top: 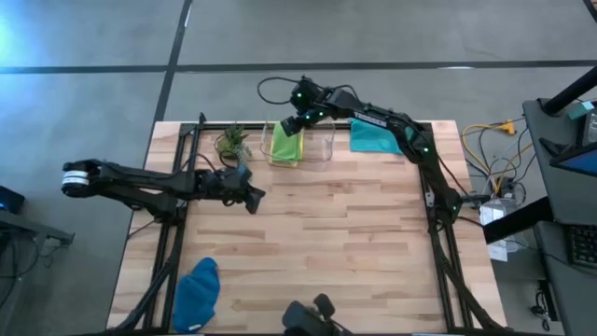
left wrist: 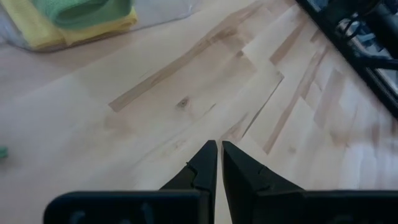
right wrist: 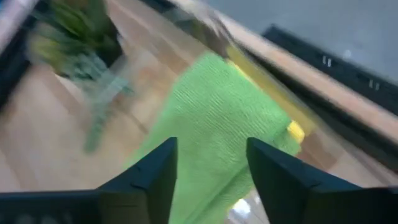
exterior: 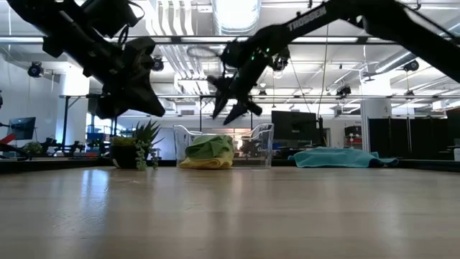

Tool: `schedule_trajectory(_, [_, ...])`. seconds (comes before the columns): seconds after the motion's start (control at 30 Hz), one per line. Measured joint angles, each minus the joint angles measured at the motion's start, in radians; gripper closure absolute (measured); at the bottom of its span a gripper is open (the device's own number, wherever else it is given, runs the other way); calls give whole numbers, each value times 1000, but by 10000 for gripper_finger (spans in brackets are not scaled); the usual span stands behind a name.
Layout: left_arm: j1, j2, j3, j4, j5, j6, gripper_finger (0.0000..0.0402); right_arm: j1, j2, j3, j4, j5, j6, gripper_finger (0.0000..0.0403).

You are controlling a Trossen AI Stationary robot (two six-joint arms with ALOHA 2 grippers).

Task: Fold microfiber towels
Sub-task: Put the green towel into the bin, then fold the bottom blue towel

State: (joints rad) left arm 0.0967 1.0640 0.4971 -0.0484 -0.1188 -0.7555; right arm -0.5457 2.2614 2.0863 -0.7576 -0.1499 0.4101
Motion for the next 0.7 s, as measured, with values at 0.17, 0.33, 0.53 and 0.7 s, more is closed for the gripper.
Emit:
schedule_trajectory(0.17, [0, 46, 0, 74, 5, -30, 394, 5, 102, 93, -53, -6, -7, 289])
schedule_trajectory(0.33, [0, 84, 0, 130, 35, -77, 394, 5, 180, 187, -124, -11, -11, 355])
schedule_trajectory(0.53, [0, 99, 0, 147, 61, -77, 394, 4, 196, 255, -185, -6, -45, 379])
schedule_trajectory(0.7, [0, 61, 1, 143, 74, -59, 394, 2, 142, 268, -242, -6, -88, 380])
